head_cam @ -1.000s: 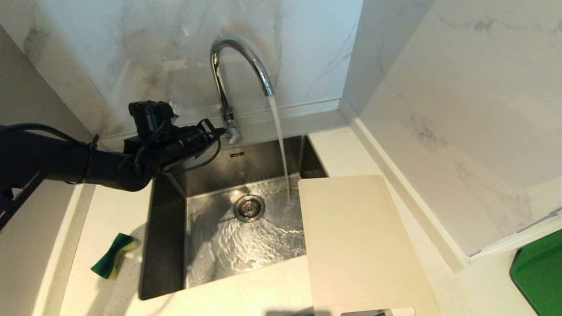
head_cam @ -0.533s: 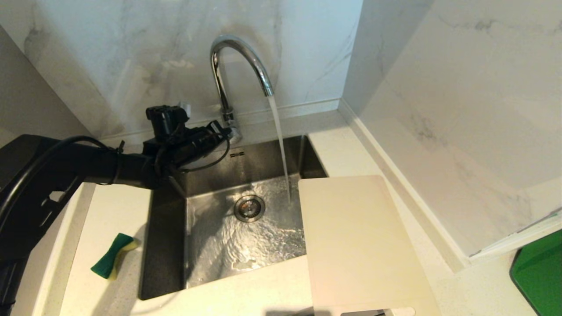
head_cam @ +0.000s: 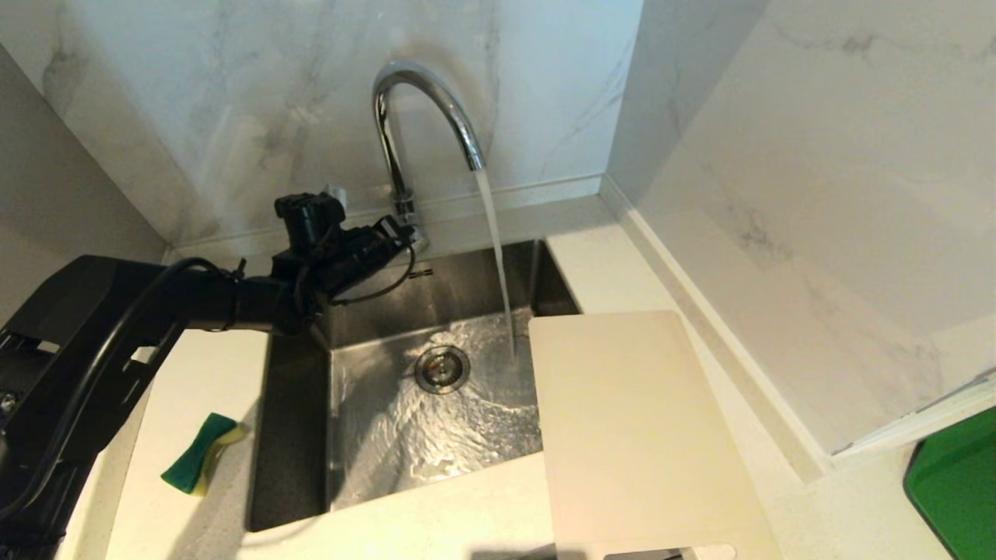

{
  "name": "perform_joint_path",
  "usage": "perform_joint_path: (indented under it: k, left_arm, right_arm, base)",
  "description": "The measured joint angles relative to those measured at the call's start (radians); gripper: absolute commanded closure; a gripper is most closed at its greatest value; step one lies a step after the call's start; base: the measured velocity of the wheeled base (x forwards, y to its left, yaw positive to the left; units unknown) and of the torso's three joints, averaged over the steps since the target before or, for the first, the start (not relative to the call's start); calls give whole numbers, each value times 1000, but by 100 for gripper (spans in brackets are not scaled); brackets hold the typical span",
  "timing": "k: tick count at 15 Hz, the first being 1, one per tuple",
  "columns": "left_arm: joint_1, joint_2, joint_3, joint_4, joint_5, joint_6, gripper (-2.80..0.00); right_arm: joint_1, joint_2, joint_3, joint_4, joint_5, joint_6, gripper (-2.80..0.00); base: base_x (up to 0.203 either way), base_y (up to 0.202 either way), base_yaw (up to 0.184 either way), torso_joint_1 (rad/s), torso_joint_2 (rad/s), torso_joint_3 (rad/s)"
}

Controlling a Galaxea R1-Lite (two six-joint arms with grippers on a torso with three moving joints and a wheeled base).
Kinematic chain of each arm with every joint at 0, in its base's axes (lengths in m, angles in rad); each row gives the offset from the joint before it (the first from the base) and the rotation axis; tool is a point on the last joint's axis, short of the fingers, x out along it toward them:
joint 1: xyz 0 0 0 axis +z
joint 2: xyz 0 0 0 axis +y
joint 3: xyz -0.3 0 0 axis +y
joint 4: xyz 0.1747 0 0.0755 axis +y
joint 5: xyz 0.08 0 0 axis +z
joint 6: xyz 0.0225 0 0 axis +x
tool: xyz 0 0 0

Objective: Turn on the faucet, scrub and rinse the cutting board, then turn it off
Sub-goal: Turn off the tap

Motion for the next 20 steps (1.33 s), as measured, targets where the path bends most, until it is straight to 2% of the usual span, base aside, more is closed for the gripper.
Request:
perform_joint_path:
  k: [3, 11, 15, 20]
  left_arm:
    - [11, 31, -47, 1, 11, 2, 0]
    - [66, 48, -66, -11, 1, -4, 0]
    - [87, 48, -68, -9, -2, -47, 0]
    - [54, 10, -43, 42, 23, -64, 0]
  right_arm:
    - [0, 0, 0, 0, -1, 0, 0]
    - [0, 0, 0, 0, 0, 0, 0]
    - [0, 0, 0, 0, 0, 0, 0]
    - [0, 0, 0, 0, 0, 0, 0]
  base:
    - [0, 0, 0, 0, 0, 0]
    - [0, 0, 0, 0, 0, 0]
    - [0, 0, 0, 0, 0, 0]
    - [0, 0, 0, 0, 0, 0]
